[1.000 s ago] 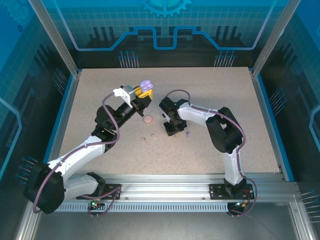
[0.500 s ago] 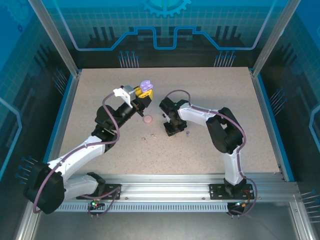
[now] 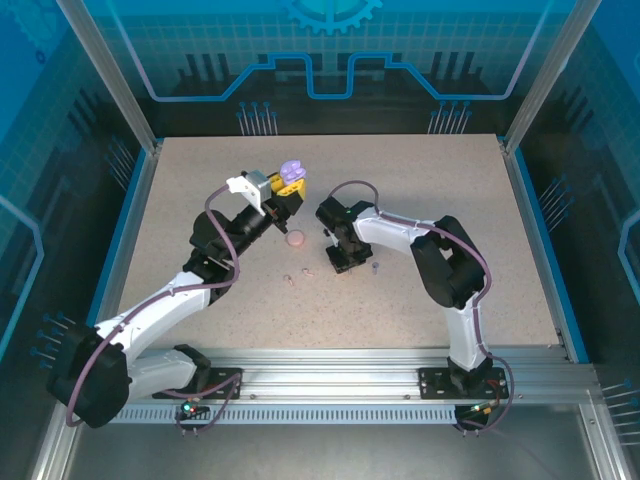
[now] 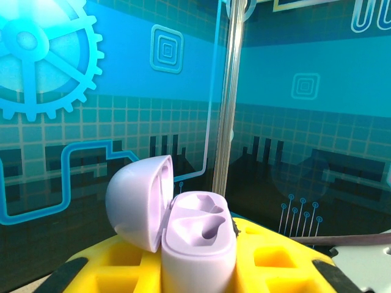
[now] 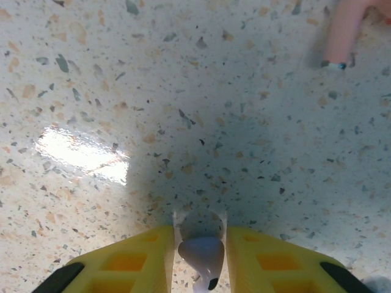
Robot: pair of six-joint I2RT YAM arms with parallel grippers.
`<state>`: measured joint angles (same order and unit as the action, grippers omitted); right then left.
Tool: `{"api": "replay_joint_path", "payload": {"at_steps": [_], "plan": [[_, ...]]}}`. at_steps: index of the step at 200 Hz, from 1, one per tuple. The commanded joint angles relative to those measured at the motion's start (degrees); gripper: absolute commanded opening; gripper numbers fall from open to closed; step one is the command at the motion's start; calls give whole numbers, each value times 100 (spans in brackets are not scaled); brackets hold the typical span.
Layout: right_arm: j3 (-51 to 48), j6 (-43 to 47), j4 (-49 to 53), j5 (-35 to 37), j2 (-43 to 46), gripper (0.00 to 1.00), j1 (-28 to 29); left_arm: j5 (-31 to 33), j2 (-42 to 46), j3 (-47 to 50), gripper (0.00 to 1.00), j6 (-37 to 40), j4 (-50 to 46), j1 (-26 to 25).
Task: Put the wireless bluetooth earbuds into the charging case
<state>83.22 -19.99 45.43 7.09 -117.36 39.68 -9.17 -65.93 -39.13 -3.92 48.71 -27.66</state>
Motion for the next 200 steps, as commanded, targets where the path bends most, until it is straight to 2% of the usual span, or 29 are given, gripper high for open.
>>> {"api": "replay_joint_path", "payload": {"at_steps": [1,17,41,96,155,200], "plan": [[-122,-94,304,2,38,26,151,89,83,-117,0,129,141,-31],[-122,-116,295,12,51,25,171,91,76,-119,0,129,146,-33],[-164,-153,246,51,129,15,172,89,55,-121,0,97,156,-32],[-399,-351,8,212,755,12,172,23,41,-124,0,23,176,-38],[-328,-475,-27,515,2156,12,20,-222,36,-120,0,84,167,-46],[534,-189,200,515,3309,14,-417,-567,-14,-114,0,297,157,-214]]}}
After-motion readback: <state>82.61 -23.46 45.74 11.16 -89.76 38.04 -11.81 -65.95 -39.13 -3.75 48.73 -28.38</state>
